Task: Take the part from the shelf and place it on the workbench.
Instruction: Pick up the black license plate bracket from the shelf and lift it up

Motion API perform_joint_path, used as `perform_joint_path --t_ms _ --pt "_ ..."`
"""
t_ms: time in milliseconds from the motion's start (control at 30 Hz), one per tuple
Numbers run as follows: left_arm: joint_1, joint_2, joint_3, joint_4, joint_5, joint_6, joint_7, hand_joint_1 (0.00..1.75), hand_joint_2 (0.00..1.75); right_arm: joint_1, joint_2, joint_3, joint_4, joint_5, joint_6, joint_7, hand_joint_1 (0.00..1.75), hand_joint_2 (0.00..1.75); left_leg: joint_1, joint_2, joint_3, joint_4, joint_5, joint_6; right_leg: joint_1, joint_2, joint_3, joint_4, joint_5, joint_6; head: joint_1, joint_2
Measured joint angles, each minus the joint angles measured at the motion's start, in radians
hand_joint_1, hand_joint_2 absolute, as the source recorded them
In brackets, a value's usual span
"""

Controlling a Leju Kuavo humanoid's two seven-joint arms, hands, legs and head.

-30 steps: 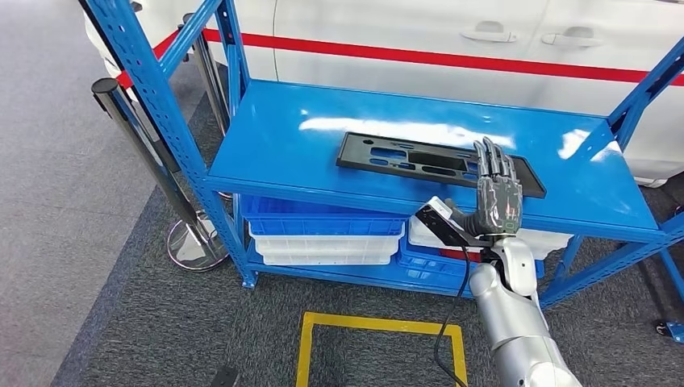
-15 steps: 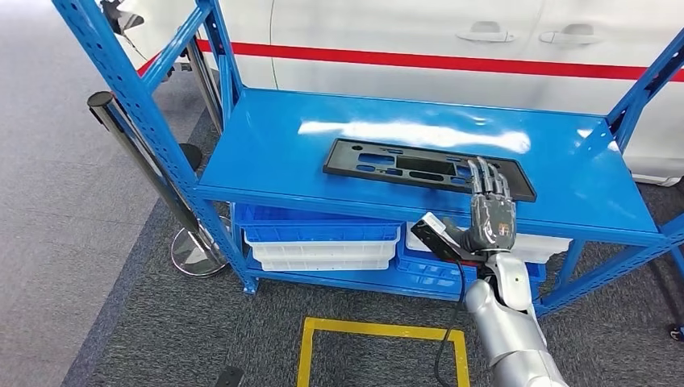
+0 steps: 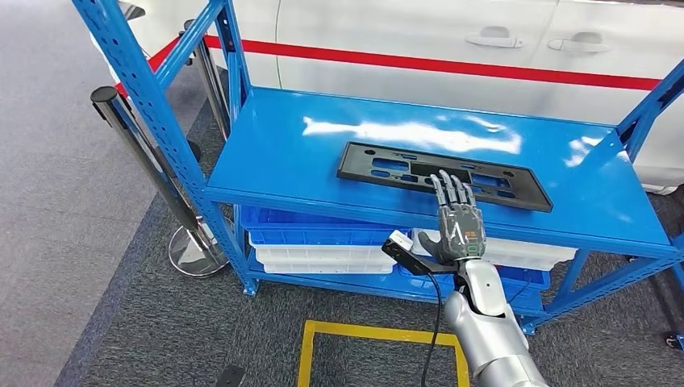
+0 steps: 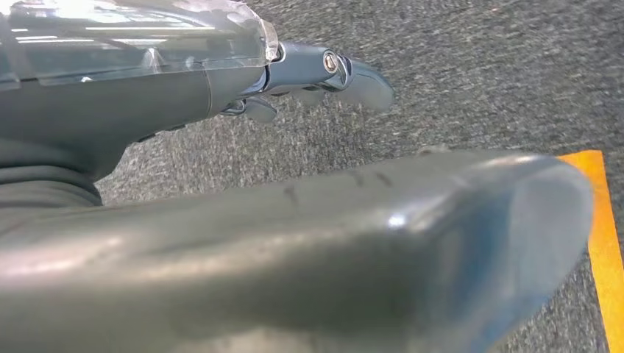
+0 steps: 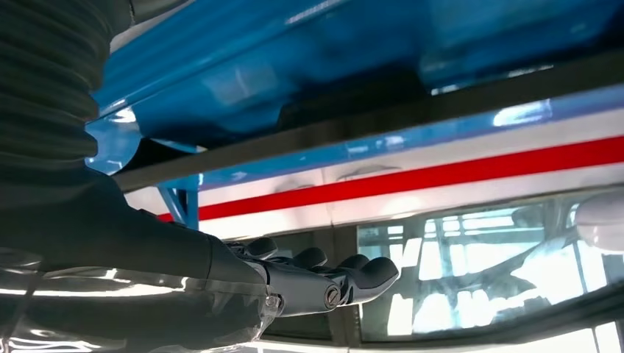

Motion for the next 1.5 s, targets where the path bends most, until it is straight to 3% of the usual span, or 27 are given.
perform_joint_path --t_ms 33,67,133,200,267,367,467,500,533,567,633,700,867,900,967,1000,1033,1067,1100,1167,1200,1267,1367,1433,1500 --pt "0.001 0.000 0.000 0.000 0.000 0.000 0.000 0.00 0.00 0.001 0.001 0.004 0.004 0.001 0.000 0.002 0.00 1.75 0.000 -0.001 0.002 0.000 -0.002 0.000 -0.001 0.000 -0.013 0.013 0.009 0.000 0.000 0.000" --pt "0.001 0.000 0.000 0.000 0.000 0.000 0.000 0.00 0.00 0.001 0.001 0.008 0.007 0.001 0.000 0.004 0.00 1.75 -0.001 -0.003 0.005 0.000 -0.004 -0.001 -0.002 0.000 -0.004 -0.017 0.039 -0.002 0.000 0.000" --pt "0.002 -0.001 0.000 0.000 0.000 0.000 0.000 0.00 0.00 -0.001 0.002 0.014 0.009 0.002 0.000 0.005 0.00 1.75 -0.001 -0.006 0.015 0.000 -0.010 -0.006 0.001 0.001 0.057 -0.155 0.118 -0.014 0.000 0.000" --pt "0.000 -0.002 0.000 0.000 0.000 0.000 0.000 0.00 0.00 -0.005 0.002 0.020 0.011 0.002 0.000 0.006 0.00 1.75 -0.003 -0.007 0.019 -0.001 -0.015 -0.014 0.007 0.002 0.104 -0.258 0.153 -0.026 0.000 0.000" --pt "-0.001 -0.003 0.000 0.000 0.000 -0.001 0.000 0.00 0.00 -0.007 0.003 0.025 0.014 0.002 0.000 0.006 0.00 1.75 -0.003 -0.007 0.021 -0.005 -0.018 -0.025 0.013 0.002 0.111 -0.275 0.148 -0.034 0.000 0.000" --pt "0.000 -0.003 0.000 0.000 0.000 -0.001 0.000 0.00 0.00 -0.009 0.006 0.029 0.016 0.002 -0.001 0.008 0.00 1.75 -0.004 -0.002 0.015 0.023 -0.041 -0.041 0.004 0.001 0.128 -0.294 0.150 -0.048 0.000 0.000" --pt "0.001 -0.003 0.000 0.000 0.000 -0.001 0.000 0.00 0.00 -0.011 0.010 0.033 0.019 0.002 -0.001 0.008 0.00 1.75 -0.003 0.000 -0.069 0.198 -0.122 -0.048 0.005 -0.002 0.142 -0.300 0.144 -0.059 0.000 0.000" --pt "0.002 -0.002 0.000 0.000 0.000 -0.001 0.001 0.00 0.00 -0.010 0.010 0.035 0.022 0.002 0.000 0.009 0.00 1.75 -0.003 0.000 -0.100 0.251 -0.136 -0.050 0.006 -0.002 0.144 -0.300 0.141 -0.060 0.000 0.000" --pt "0.003 -0.002 0.000 0.000 -0.001 -0.001 0.002 0.00 0.00 -0.009 0.011 0.038 0.025 0.002 0.000 0.011 0.00 1.75 -0.003 0.000 -0.118 0.274 -0.133 -0.052 0.007 -0.002 0.147 -0.298 0.138 -0.061 0.000 0.000" --pt "0.003 -0.002 0.000 0.000 -0.002 -0.001 0.003 0.00 0.00 -0.010 0.012 0.043 0.028 0.003 0.000 0.014 0.00 1.75 -0.003 0.001 -0.115 0.256 -0.107 -0.051 0.008 -0.001 0.151 -0.296 0.134 -0.060 -0.001 0.000" --pt "0.004 -0.001 0.000 0.000 -0.004 -0.003 0.005 0.00 0.00 -0.014 0.017 0.052 0.033 0.008 0.001 0.028 0.00 1.75 -0.003 0.002 -0.064 0.130 -0.027 -0.047 0.008 0.001 0.161 -0.291 0.122 -0.056 0.000 0.000" --pt "0.002 -0.001 -0.001 0.000 -0.012 -0.005 0.006 0.00 0.00 -0.023 0.021 0.060 0.037 0.013 0.006 0.044 0.00 1.75 -0.007 0.003 -0.015 0.021 0.013 -0.038 0.011 0.003 0.163 -0.284 0.112 -0.048 0.000 0.000" --pt "0.002 -0.001 -0.003 0.000 -0.020 -0.008 0.010 0.00 0.00 -0.052 0.022 0.072 0.046 0.014 0.022 0.071 0.00 1.75 -0.006 0.000 -0.002 -0.008 0.009 -0.011 0.011 0.003 0.151 -0.257 0.092 -0.023 0.000 0.000" --pt "0.001 -0.001 -0.003 0.000 -0.020 -0.009 0.012 0.00 0.00 -0.061 0.022 0.073 0.049 0.012 0.024 0.074 0.00 1.75 -0.003 0.000 0.002 -0.011 0.009 -0.006 0.009 0.003 0.132 -0.218 0.072 -0.017 0.000 0.000" --pt "0.000 -0.001 -0.004 0.000 -0.020 -0.010 0.015 0.00 0.00 -0.074 0.021 0.073 0.056 0.006 0.027 0.080 0.00 1.75 -0.003 0.001 0.005 -0.012 0.005 0.000 0.004 0.002 0.061 -0.090 0.019 -0.006 0.000 0.000" --pt "0.000 -0.001 -0.004 0.000 -0.020 -0.011 0.016 0.00 0.00 -0.078 0.021 0.073 0.061 0.004 0.028 0.082 0.00 1.75 -0.004 0.000 0.007 -0.012 0.002 0.001 0.001 0.002 0.024 -0.030 0.003 -0.003 0.000 0.000" --pt "0.000 -0.001 -0.004 0.000 -0.021 -0.012 0.016 0.00 0.00 -0.079 0.021 0.073 0.067 0.003 0.029 0.085 0.00 1.75 -0.004 0.000 0.010 -0.011 -0.001 0.002 -0.001 0.002 -0.001 0.002 0.005 -0.001 0.000 0.000" --pt "0.001 -0.001 -0.004 0.000 -0.021 -0.012 0.017 0.00 0.00 -0.080 0.021 0.073 0.071 0.002 0.030 0.089 0.00 1.75 -0.004 -0.001 0.015 -0.011 -0.005 0.001 -0.003 0.002 -0.007 -0.004 0.028 -0.001 0.000 0.000" --pt "0.002 -0.001 -0.004 0.000 -0.022 -0.013 0.017 0.00 0.00 -0.082 0.021 0.073 0.075 0.002 0.031 0.092 0.00 1.75 -0.004 -0.002 0.022 -0.011 -0.009 -0.001 -0.004 0.002 0.007 -0.048 0.068 -0.002 0.000 0.000" --pt "0.001 -0.002 -0.005 0.000 -0.024 -0.014 0.017 0.00 0.00 -0.091 0.021 0.073 0.082 0.002 0.031 0.099 0.00 1.75 -0.005 -0.003 0.036 -0.012 -0.020 -0.007 -0.002 0.002 0.064 -0.187 0.147 -0.011 0.000 0.000" --pt "0.000 -0.002 -0.005 0.000 -0.026 -0.014 0.017 0.00 0.00 -0.095 0.021 0.073 0.084 0.002 0.031 0.102 0.00 1.75 -0.006 -0.004 0.040 -0.012 -0.024 -0.011 0.002 0.002 0.087 -0.240 0.165 -0.016 0.000 0.000" --pt "-0.001 -0.003 -0.005 0.000 -0.032 -0.014 0.018 0.00 0.00 -0.100 0.020 0.073 0.090 0.002 0.032 0.105 0.00 1.75 -0.007 -0.003 0.044 -0.016 -0.029 -0.022 0.009 0.003 0.105 -0.277 0.161 -0.026 0.000 0.000" --pt "-0.002 -0.003 -0.005 0.000 -0.035 -0.014 0.021 0.00 0.00 -0.103 0.020 0.073 0.094 0.004 0.034 0.110 0.00 1.75 -0.005 0.000 0.046 -0.005 -0.045 -0.039 0.005 0.004 0.120 -0.294 0.156 -0.042 -0.001 0.000" --pt "-0.003 -0.002 -0.005 0.000 -0.035 -0.013 0.024 0.00 0.00 -0.108 0.021 0.074 0.097 0.011 0.040 0.120 0.00 1.75 -0.004 0.002 0.006 0.083 -0.086 -0.044 0.001 0.002 0.137 -0.303 0.152 -0.052 -0.001 0.000" --pt "-0.002 -0.002 -0.005 0.000 -0.036 -0.010 0.028 0.00 0.00 -0.111 0.021 0.076 0.105 0.028 0.051 0.139 0.00 1.75 -0.004 0.002 -0.071 0.220 -0.135 -0.048 0.003 0.000 0.146 -0.303 0.144 -0.058 -0.001 0.000"
